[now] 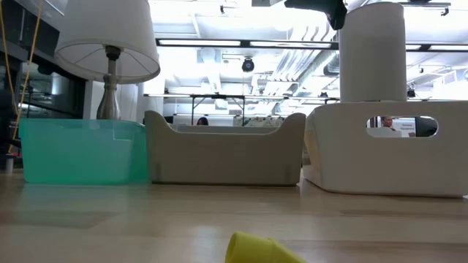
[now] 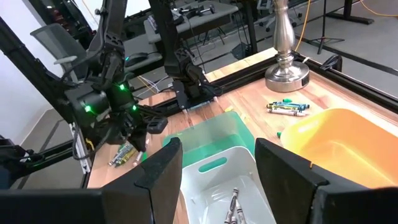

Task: Sort crayons
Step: Put the white crayon into the gray bin

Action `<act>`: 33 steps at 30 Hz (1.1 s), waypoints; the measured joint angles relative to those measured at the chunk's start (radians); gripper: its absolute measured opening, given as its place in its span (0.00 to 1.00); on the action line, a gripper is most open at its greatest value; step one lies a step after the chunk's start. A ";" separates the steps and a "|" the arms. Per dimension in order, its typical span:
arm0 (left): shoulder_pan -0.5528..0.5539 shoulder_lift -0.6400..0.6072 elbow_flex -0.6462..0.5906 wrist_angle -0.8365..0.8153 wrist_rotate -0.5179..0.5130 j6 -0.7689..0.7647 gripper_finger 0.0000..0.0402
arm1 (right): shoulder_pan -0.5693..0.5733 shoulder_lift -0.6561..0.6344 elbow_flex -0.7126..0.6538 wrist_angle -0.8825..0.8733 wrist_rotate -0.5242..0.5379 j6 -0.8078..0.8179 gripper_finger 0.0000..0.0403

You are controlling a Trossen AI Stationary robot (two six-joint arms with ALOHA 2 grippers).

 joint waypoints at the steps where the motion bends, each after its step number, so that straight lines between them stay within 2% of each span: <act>1: 0.000 -0.016 0.000 0.000 0.018 -0.011 0.00 | 0.000 0.000 0.000 0.000 0.000 0.000 0.49; 8: -0.001 -0.166 0.003 -0.022 0.086 -0.098 0.00 | 0.000 0.000 0.000 -0.001 0.000 0.000 0.49; 11: 0.011 -0.234 0.034 -0.039 0.080 -0.126 0.00 | 0.000 0.000 0.000 -0.001 0.000 0.000 0.49; 13: 0.031 -0.277 0.066 -0.027 0.034 -0.125 0.00 | 0.000 0.000 0.000 -0.002 0.000 0.000 0.49; 18: 0.151 -0.348 0.157 0.038 -0.178 -0.007 0.00 | 0.000 0.000 0.000 0.004 0.000 -0.013 0.49; 21: 0.277 -0.364 0.199 0.135 -0.206 0.107 0.00 | 0.000 0.000 0.000 0.025 0.000 -0.015 0.49; 26: 0.487 -0.360 0.212 0.427 -0.228 0.239 0.00 | 0.000 0.000 0.000 0.128 0.000 -0.018 0.49; 33: 0.669 -0.292 0.213 0.740 -0.254 0.338 0.00 | 0.000 0.000 0.000 0.240 0.000 -0.071 0.49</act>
